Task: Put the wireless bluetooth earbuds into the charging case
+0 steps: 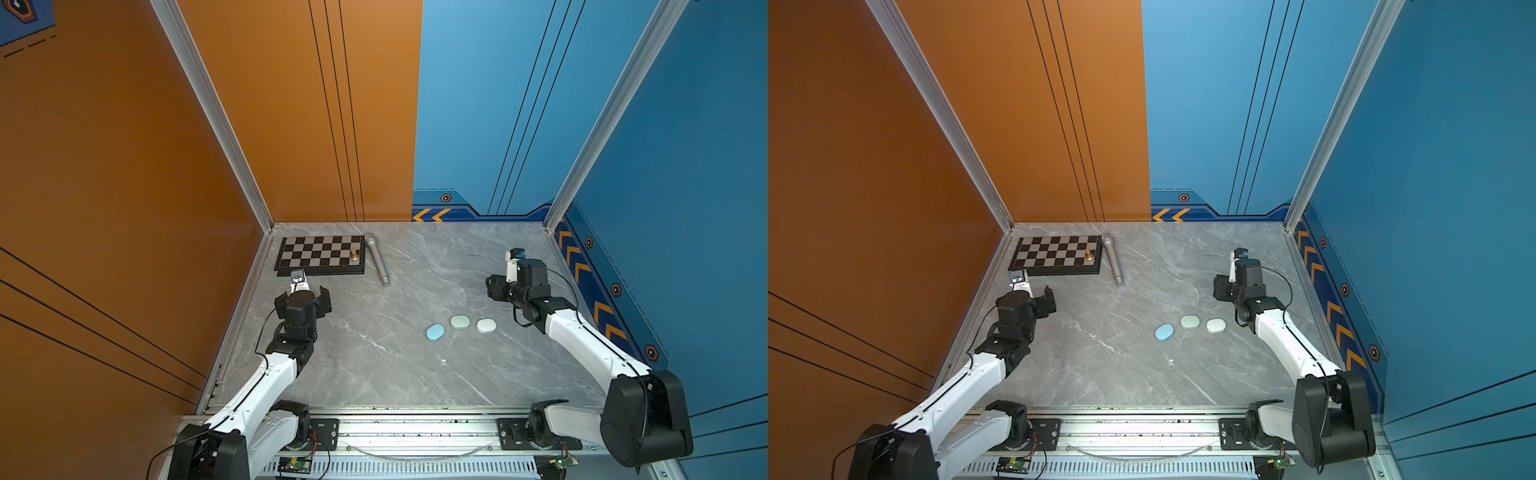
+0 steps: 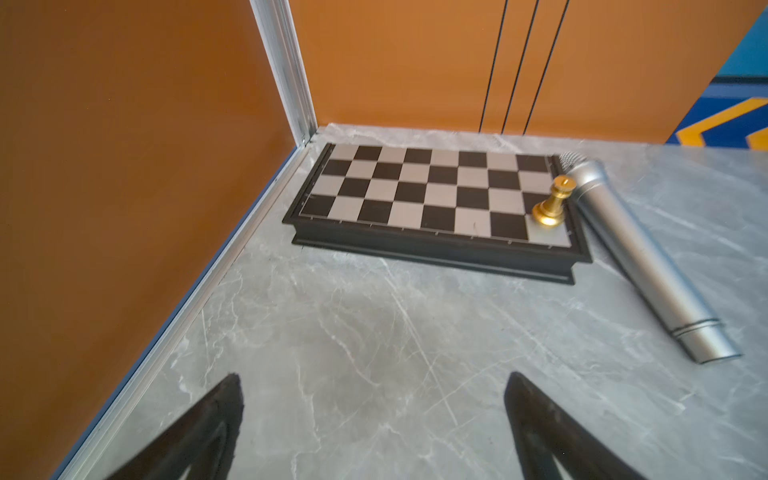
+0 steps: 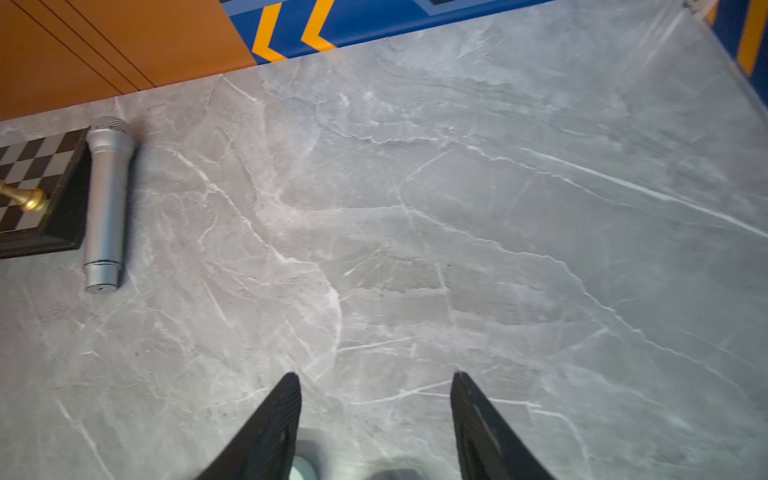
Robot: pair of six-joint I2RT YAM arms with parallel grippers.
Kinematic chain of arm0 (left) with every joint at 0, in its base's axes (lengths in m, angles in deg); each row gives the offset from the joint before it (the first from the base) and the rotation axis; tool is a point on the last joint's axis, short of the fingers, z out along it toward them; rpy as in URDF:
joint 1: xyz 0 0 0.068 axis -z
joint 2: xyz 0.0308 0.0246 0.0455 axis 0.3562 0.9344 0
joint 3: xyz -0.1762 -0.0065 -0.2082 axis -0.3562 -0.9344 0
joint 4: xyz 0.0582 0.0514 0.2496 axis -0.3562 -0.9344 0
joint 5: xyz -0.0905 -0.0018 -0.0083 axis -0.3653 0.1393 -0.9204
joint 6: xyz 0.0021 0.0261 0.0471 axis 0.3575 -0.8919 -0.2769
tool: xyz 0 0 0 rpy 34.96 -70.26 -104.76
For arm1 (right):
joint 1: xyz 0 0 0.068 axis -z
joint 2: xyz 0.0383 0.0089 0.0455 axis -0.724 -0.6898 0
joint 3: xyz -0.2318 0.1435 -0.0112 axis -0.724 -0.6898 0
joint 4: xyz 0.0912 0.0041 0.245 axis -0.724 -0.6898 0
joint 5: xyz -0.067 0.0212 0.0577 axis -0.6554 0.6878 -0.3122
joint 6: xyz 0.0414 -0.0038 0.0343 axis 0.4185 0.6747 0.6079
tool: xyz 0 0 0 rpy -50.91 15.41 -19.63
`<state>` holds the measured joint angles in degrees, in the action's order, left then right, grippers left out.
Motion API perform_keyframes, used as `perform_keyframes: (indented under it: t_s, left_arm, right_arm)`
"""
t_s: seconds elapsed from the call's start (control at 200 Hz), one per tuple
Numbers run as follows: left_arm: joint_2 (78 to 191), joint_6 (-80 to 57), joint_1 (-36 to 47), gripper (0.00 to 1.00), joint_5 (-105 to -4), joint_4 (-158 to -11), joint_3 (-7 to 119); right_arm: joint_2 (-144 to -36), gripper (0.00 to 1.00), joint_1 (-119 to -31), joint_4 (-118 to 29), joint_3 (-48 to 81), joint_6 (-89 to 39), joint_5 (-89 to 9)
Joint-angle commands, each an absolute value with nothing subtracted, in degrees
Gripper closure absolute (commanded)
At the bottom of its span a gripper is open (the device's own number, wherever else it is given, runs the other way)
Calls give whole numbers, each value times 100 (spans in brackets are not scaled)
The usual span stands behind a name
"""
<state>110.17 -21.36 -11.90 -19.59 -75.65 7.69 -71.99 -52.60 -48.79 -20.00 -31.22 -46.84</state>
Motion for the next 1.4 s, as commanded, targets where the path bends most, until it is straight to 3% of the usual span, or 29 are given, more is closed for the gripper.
perform_keyframes:
  t_s: [0.0,0.135,0.275,0.495,0.616,0.716,0.786,1.391]
  left_arm:
    - [11248,-2164,-1302,2,-1869,-7122,471]
    - [11812,-1972,-1432,2,-1819,-6311,268]
    - [12688,-2271,-1561,2,-2451,-5733,671]
    - [13965,-2817,-1889,2,-3443,-5065,1258]
    - [13900,-2868,-1974,2,-3932,-4646,940]
    - [14132,-2998,-2054,2,-4435,-3517,505]
    - [14202,-2919,-2031,2,-4155,-3604,611]
    - [14155,-2866,-1999,2,-3889,-3614,577]
  right_arm:
    - [-6463,38,-5093,-3387,-3107,-4196,-5115]
    - [-5966,36,-4860,-1777,-4496,-4295,-5286]
    - [-6362,36,-4726,-986,-4782,-4155,-5083]
    - [-8243,38,-4668,984,-4474,-4128,-4645]
    - [-9276,33,-4703,2128,-4492,-4132,-4629]
    - [-9055,25,-4594,728,-3984,-4093,-4573]
    - [-9093,0,-4499,657,-3891,-3866,-4781]
    - [-9102,0,-4698,600,-3847,-3941,-5302]
